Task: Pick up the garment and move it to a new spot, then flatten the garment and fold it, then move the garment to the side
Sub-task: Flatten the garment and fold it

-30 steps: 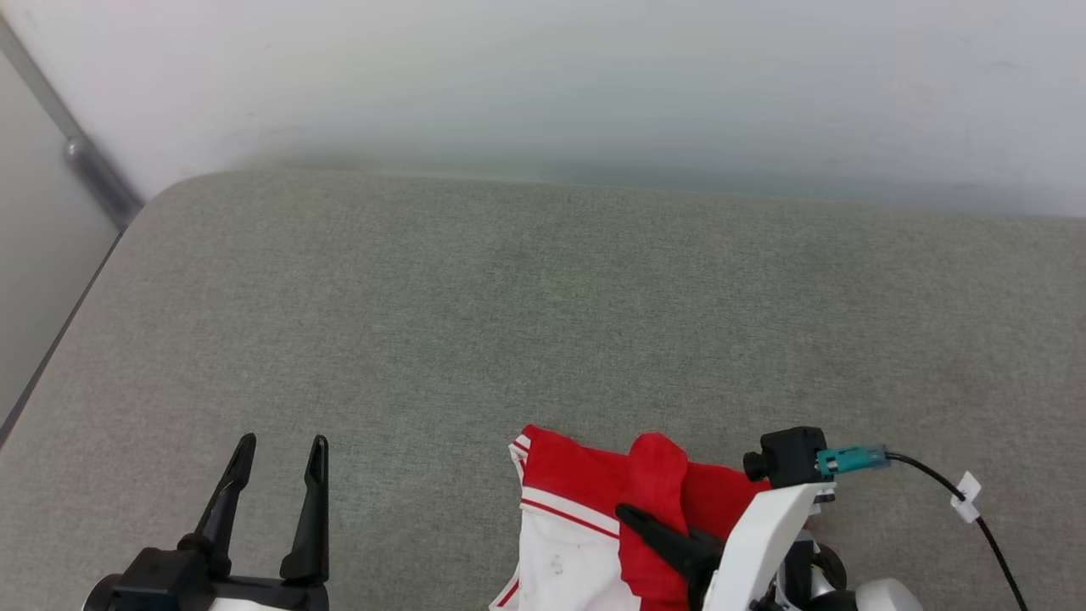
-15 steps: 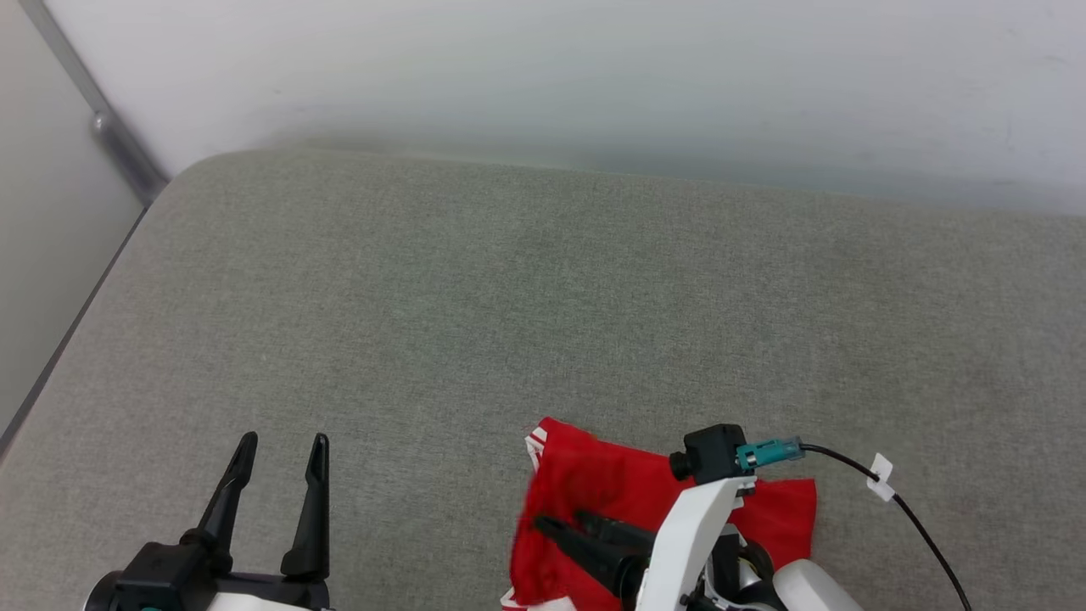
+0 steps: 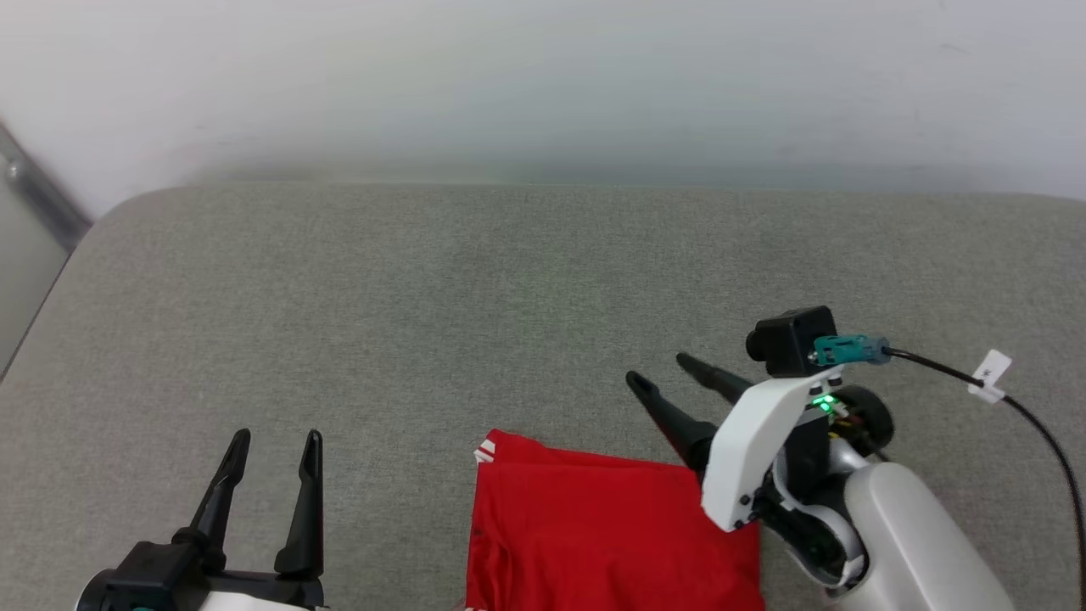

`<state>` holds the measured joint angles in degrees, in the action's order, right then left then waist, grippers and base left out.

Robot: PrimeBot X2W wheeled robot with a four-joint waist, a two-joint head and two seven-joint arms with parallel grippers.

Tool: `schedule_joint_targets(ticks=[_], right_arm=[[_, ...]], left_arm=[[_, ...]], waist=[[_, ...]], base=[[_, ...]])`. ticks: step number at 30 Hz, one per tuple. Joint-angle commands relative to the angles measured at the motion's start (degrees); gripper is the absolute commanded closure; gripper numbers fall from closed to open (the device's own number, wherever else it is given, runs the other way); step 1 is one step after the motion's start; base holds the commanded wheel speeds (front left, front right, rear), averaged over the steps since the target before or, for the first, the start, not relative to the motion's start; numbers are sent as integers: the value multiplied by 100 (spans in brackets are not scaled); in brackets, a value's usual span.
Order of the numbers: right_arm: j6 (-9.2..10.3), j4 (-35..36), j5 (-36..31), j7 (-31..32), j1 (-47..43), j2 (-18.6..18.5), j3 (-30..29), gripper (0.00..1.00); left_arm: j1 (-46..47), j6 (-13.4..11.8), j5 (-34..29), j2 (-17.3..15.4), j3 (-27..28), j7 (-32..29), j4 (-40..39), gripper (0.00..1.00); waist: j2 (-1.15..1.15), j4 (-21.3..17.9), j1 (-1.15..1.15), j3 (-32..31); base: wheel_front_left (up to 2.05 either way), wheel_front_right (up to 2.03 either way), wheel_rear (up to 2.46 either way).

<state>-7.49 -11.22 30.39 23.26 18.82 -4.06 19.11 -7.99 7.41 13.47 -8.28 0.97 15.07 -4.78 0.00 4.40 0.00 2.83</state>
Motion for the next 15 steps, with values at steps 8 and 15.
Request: schedule_joint_targets(ticks=[8,15], right_arm=[[4,755,-1559,-828,-173,-1024,-541,0],[1,1124,-1899,-1787,-836,-1012,-1339,0]], left_arm=[[104,9,44,33,6,12,-5,0],[80,9,75,67,-75,12,2,0]], waist=[[0,-323,0,11],[0,-406,0,-27]], base=[[0,0,0],[0,0,0]])
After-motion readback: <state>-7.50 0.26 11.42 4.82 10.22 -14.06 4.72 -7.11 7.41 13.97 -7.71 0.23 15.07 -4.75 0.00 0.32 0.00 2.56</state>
